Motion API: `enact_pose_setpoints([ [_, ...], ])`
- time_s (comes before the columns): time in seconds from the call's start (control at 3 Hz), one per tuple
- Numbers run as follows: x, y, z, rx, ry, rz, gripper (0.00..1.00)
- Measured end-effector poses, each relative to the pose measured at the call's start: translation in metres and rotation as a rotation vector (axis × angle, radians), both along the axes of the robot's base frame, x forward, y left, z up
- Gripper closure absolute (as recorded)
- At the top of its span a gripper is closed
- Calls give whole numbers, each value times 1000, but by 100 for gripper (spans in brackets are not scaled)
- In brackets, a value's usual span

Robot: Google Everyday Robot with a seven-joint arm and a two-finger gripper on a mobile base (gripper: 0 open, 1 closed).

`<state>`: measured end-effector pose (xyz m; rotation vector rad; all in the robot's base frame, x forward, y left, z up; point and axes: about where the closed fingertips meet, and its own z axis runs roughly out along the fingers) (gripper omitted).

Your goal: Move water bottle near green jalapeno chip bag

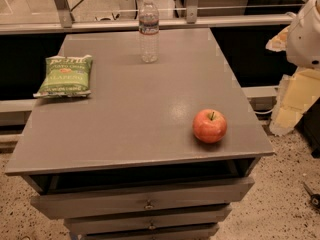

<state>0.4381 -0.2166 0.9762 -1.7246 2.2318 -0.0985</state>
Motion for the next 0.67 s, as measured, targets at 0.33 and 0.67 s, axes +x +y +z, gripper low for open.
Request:
enact_pose_setpoints([
  [0.33,0,0,0,0,0,0,0],
  [0.67,18,9,-6,47,-22,9,0],
])
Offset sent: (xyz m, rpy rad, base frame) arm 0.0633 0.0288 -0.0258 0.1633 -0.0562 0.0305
